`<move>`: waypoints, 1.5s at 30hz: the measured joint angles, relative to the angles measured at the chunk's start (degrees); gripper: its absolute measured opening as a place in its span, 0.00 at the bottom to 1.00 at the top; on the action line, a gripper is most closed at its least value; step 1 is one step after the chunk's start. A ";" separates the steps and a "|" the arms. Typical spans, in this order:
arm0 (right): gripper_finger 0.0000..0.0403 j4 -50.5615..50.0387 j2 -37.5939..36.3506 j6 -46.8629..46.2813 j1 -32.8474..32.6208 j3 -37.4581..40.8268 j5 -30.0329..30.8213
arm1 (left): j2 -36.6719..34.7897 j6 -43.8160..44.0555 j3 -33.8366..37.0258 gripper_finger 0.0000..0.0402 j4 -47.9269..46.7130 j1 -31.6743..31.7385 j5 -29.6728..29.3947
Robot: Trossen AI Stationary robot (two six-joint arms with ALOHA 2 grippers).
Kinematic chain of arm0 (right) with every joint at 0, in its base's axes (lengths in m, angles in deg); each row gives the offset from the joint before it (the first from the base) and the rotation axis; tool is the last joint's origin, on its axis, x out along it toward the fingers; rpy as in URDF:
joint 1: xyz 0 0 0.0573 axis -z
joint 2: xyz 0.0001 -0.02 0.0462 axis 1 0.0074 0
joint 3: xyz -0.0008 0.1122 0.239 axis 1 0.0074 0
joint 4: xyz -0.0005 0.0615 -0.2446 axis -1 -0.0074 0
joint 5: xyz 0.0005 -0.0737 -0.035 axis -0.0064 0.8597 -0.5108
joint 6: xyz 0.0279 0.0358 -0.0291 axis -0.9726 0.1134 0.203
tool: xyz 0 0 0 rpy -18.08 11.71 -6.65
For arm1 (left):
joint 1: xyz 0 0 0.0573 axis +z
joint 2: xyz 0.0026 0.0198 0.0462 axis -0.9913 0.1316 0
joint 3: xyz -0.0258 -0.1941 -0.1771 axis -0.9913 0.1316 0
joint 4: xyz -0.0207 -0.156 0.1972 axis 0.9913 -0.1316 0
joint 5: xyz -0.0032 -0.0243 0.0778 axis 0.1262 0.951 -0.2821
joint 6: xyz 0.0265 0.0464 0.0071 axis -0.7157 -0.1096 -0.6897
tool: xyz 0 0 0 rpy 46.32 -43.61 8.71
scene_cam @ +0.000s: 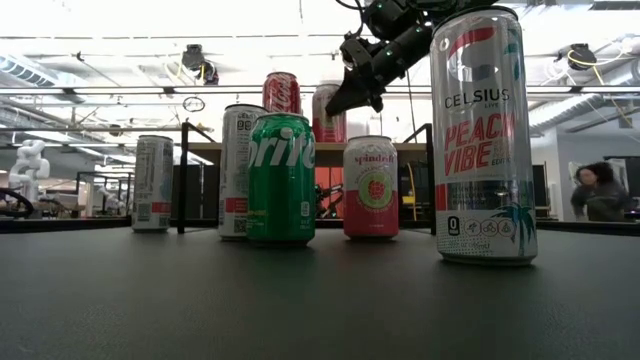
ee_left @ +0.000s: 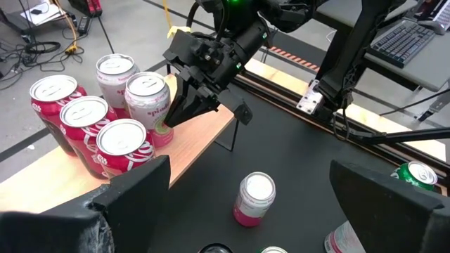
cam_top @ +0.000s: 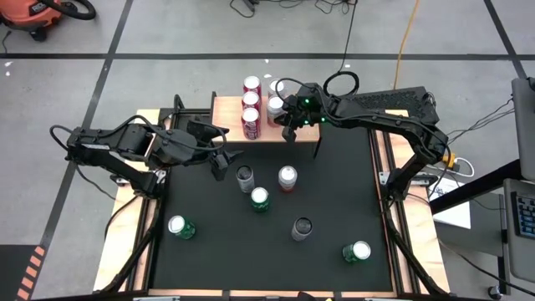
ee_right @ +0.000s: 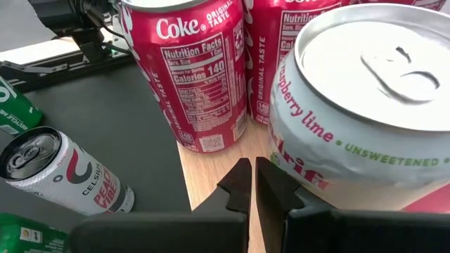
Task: Place canned beverage on shelf
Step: Put the top white pink soda can on the shelf aligned with the other white pink soda can
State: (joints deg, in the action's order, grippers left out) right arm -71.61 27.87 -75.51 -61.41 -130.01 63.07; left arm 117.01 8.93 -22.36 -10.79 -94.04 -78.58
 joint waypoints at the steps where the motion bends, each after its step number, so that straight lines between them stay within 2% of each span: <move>1: 0.00 -0.02 0.00 0.06 0.00 0.00 0.00 | 0.00 0.00 0.00 0.97 0.00 0.00 0.00; 22: 0.00 -2.16 -1.59 -0.43 -0.44 -0.09 -0.30 | 0.00 0.02 0.02 0.97 0.02 0.00 0.04; 45: 0.00 -1.28 -1.25 -0.46 -0.26 -0.02 3.04 | 0.00 1.42 0.02 0.97 0.02 -0.31 0.42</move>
State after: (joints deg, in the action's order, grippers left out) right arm -72.88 26.63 -75.97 -61.68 -130.02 66.11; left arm 117.01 10.35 -22.33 -10.77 -94.34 -78.16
